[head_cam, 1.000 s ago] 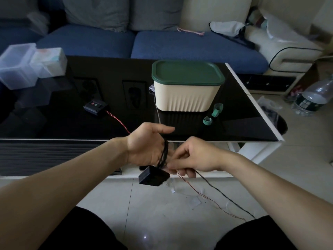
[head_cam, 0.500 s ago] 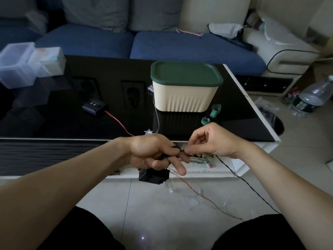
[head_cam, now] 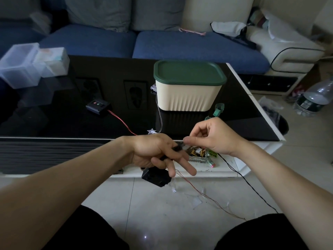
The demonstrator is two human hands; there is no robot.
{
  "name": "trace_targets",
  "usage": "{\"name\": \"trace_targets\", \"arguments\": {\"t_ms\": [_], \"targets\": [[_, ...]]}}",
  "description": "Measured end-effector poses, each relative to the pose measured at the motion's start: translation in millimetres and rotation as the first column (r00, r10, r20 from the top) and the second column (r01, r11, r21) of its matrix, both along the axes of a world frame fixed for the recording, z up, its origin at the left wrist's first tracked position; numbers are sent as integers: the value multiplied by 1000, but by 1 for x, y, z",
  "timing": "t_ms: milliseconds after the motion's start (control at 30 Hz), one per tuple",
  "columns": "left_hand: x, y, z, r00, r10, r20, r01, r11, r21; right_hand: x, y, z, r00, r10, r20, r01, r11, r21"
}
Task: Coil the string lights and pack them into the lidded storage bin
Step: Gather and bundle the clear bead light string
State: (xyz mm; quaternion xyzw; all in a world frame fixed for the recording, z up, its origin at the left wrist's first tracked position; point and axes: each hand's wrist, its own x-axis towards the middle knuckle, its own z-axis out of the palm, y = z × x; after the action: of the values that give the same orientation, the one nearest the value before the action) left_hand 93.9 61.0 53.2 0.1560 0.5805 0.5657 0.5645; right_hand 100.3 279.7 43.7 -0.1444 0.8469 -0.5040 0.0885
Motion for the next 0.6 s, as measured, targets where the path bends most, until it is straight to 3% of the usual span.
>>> {"name": "trace_targets", "arguments": {"t_ms": [133, 333, 467, 600], "targets": [[-4, 1, 1, 993, 56, -106, -59, 998, -26, -3, 1, -1, 997, -21, 71, 18, 999, 44], [-7, 2, -5, 963, 270, -13, -270, 963, 12, -2, 2, -3, 971, 19, 238, -64, 981, 183], [-12, -2, -4, 864, 496, 87, -503, 861, 79, -2, 10, -4, 949, -4, 314, -79, 965, 250], [-18, -5, -5, 722, 677, 141, -692, 704, 159, -2, 14, -3, 955, -49, 293, -34, 963, 269]]}}
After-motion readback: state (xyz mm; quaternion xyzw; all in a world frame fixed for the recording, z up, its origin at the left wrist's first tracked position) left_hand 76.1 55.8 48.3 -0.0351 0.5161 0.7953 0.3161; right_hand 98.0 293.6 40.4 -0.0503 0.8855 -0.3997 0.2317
